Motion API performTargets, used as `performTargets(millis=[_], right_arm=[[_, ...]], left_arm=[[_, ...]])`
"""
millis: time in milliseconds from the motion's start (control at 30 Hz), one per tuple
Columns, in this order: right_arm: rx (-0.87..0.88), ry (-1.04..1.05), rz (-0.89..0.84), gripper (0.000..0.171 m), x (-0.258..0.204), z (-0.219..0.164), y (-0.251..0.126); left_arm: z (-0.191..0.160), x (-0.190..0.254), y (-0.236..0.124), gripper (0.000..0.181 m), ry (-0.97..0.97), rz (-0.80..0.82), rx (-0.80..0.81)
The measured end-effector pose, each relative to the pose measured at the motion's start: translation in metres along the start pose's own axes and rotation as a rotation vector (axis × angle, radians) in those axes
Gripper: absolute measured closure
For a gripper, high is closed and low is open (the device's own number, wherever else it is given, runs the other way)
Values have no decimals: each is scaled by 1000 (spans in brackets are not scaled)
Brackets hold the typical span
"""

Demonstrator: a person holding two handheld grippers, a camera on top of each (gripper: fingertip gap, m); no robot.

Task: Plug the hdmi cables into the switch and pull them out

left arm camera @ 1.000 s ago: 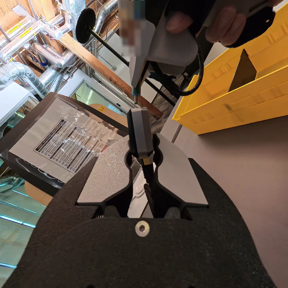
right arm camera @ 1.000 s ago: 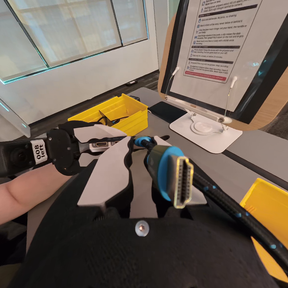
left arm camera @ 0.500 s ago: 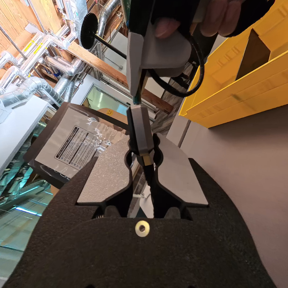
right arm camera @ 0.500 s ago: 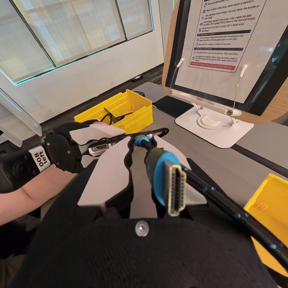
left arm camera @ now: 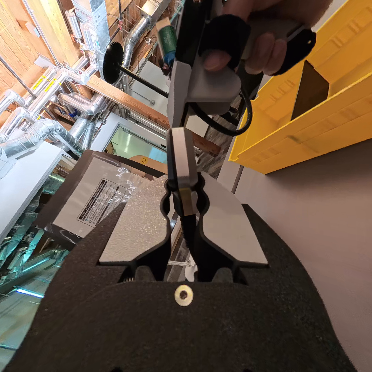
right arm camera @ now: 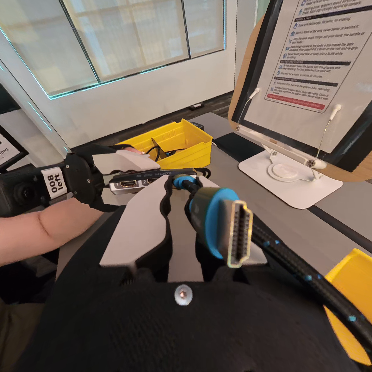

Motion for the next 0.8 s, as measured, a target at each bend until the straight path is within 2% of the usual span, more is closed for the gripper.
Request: performTargets(millis=[200,367,667,800], right_arm=[[103,-15,-3,148,-7,5,6],[119,-28,-18,149,-9,6,9],[24,-71,-45,149,-11,-4,25],[22,-45,-4,148,-6,-6,24]], left_arm=[[0,-4,-4,158,-22,116,46],[0,0,-4,156,5,195,61],[1,10,5,155,-95,171,25],[2,7,6,156,-61,124,5]])
Point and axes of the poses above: each gripper's, where its closed fingertips meet, y out along the fingers, z out of its top, x = y × z across the jaws, the point moved 8 cm from there along -y, back along the fingers, and after that the axes turned 7 degrees about z, right-handed, at the moved point
